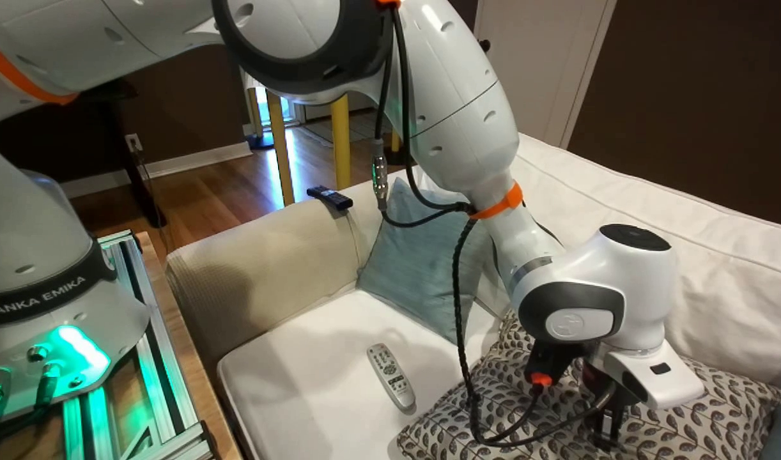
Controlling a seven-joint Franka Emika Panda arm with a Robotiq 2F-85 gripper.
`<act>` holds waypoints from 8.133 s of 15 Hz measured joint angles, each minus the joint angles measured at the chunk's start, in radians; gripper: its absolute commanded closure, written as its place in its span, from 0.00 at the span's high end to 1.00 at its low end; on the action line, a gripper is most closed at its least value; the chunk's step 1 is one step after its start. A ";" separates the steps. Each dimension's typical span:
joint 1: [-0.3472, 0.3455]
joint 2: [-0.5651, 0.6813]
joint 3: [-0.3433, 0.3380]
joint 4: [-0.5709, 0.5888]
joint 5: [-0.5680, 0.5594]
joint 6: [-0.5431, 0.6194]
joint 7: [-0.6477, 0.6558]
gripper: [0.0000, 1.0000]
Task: Pick up the beige and black pillow and put it in front of the blue pillows, pick up the left blue pillow move it to the left of the couch, pick the beige and black pillow and move it backwards
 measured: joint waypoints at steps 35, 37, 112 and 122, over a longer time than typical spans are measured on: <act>-0.023 -0.749 0.241 -0.618 0.019 0.030 -0.684 0.02; -0.026 -0.787 0.251 -0.638 0.029 0.030 -0.715 0.02; -0.078 -0.107 0.149 0.243 0.294 -0.186 -0.208 1.00; -0.075 0.093 0.114 0.499 0.237 -0.280 -0.171 0.50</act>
